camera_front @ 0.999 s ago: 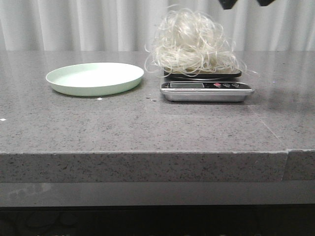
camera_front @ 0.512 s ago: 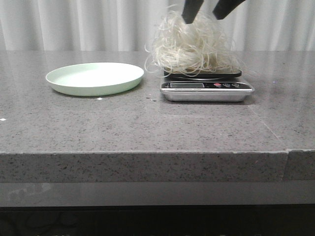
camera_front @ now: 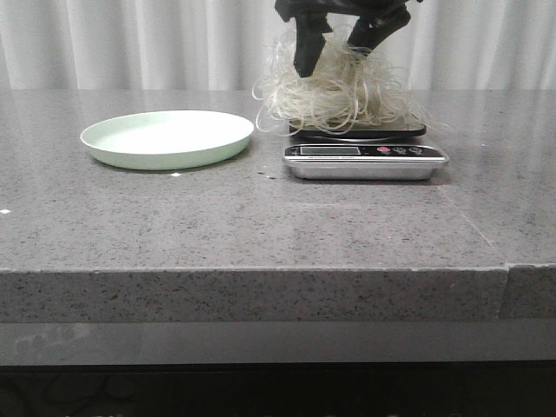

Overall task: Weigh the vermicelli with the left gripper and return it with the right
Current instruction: 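Lower the right gripper onto the vermicelli on the scale and close it, then carry the vermicelli with the right gripper over the green plate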

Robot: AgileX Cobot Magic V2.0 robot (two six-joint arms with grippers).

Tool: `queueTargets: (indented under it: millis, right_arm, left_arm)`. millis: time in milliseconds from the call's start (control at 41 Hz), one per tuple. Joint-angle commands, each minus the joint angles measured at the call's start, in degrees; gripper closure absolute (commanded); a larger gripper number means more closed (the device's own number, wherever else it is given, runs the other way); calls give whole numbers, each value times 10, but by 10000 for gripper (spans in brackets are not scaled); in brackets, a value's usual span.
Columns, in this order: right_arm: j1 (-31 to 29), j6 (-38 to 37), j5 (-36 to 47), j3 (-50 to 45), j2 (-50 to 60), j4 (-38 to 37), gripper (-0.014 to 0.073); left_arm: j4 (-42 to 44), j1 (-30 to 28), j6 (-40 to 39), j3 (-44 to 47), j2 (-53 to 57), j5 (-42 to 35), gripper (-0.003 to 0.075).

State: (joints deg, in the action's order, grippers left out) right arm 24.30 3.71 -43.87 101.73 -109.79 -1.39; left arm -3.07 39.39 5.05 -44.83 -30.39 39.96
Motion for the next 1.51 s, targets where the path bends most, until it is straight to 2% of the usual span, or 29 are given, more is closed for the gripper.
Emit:
queueTargets:
  millis: [0,122,292,609,901,1048,1340,1486]
  right_arm:
    - [-1,3,15,17,23,-14,190]
    - [-1,3,13,17,23,-14,333]
    - [-1,3,12,17,23,-14,431]
    - [0,3,-14,43,28,-3,435]
    - [9,3,-79,161,30,86,435]
    - [36,3,-42,181,29,102,435]
    - [119,3,106,181,-13,102,435]
    - [137,3,156,181,-48,100,435]
  left_arm:
    - [-3,2,-3,-14,-3,-39,332]
    - [-3,2,-3,-14,-3,-39,332]
    - [-3,2,-3,-14,-3,-39,332]
    - [-3,2,-3,-14,-3,-39,332]
    - [-3,2,-3,-14,-3,-39,332]
    - [-3,2,-3,-14,-3,-39,332]
    - [-3,2,-3,-14,-3,-40,332]
    - [-3,2,-3,-14,-3,-40,332]
